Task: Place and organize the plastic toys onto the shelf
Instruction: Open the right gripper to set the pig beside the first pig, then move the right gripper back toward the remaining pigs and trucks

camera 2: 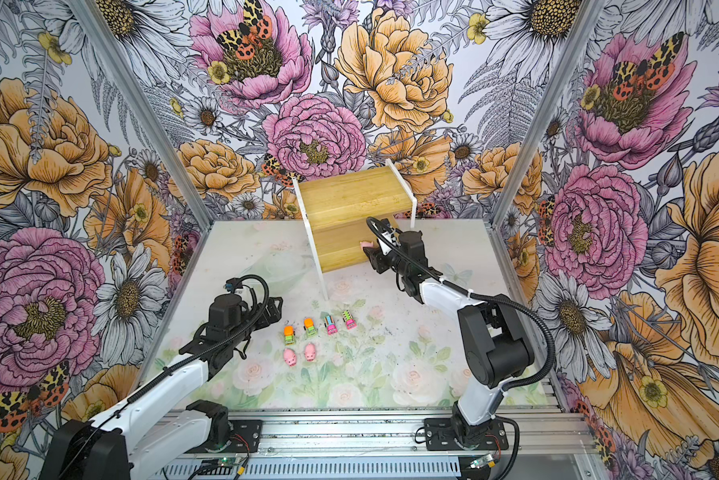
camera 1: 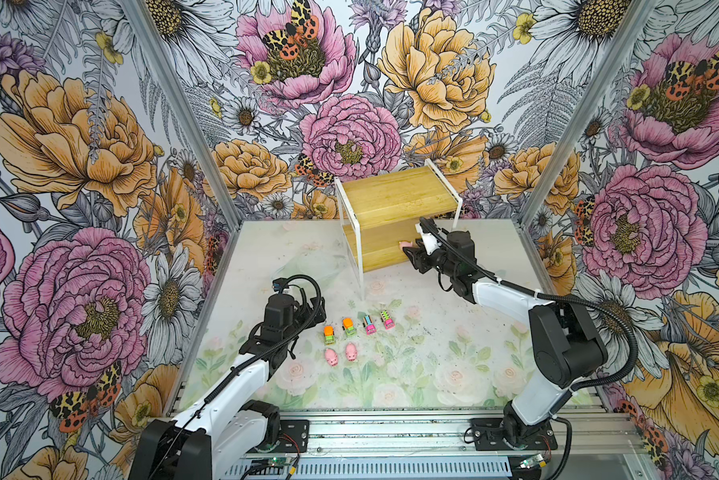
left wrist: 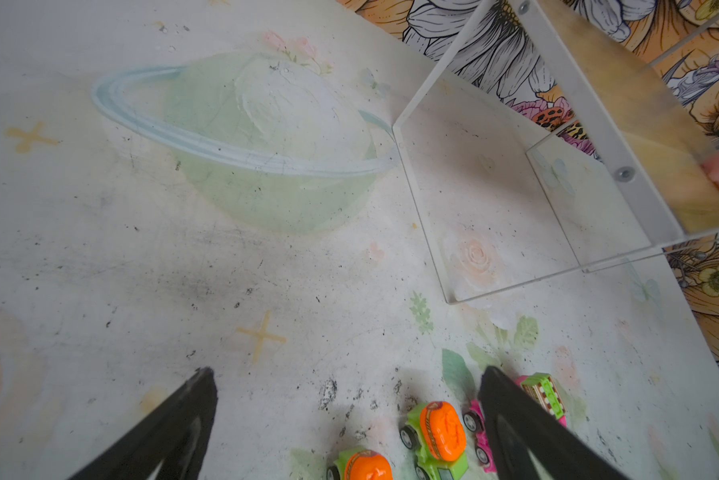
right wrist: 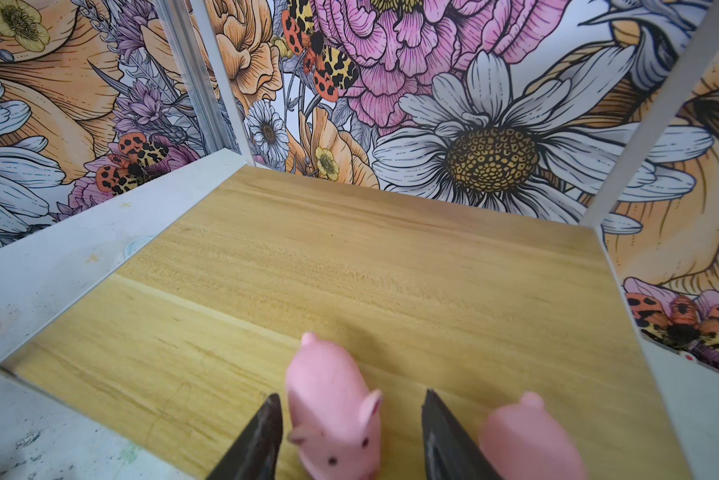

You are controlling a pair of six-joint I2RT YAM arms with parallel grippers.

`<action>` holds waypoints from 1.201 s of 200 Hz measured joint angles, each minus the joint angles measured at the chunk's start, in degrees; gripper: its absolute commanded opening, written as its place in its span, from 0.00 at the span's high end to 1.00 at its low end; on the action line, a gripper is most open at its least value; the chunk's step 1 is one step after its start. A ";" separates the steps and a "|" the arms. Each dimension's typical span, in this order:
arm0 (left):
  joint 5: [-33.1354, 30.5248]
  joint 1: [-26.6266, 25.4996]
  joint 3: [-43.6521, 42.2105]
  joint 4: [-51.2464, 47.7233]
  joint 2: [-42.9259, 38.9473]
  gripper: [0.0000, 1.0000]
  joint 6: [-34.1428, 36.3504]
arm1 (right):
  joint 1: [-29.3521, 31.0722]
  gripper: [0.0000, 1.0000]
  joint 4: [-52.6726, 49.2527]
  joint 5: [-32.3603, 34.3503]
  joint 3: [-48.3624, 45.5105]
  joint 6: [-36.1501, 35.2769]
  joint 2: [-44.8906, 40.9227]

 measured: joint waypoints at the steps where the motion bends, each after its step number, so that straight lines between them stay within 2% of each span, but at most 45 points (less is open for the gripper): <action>1: 0.00 0.00 0.00 0.00 0.00 0.01 0.00 | 0.00 0.39 -0.02 -0.04 -0.04 -0.07 -0.07; 33: 0.00 0.00 0.00 0.02 0.42 0.01 0.00 | 0.00 0.34 -0.83 0.33 -1.92 -0.79 -3.78; 78: 0.00 0.00 0.00 0.02 0.72 0.01 0.00 | 0.00 0.35 -1.51 -0.20 -6.16 -2.64 -10.21; 130: 0.00 0.00 0.00 -0.04 0.61 0.01 0.00 | 0.94 0.37 -1.01 -6.01 -16.90 -4.11 -19.50; 147: 0.02 0.00 0.00 -0.07 0.61 0.01 0.00 | 4.11 0.37 0.26 -5.57 -22.05 -4.09 -21.84; 179: 0.44 0.13 0.00 -0.24 0.61 0.01 -0.02 | 14.62 0.38 3.78 -3.19 -32.70 -2.54 -24.00; 199: 0.63 0.26 0.00 -0.26 0.61 0.01 -0.04 | 19.08 0.39 5.11 -1.92 -37.75 -0.98 -24.09; 240: 1.53 0.26 0.00 -0.26 0.94 0.01 -0.24 | 25.59 0.38 5.79 -0.63 -40.17 -0.24 -24.02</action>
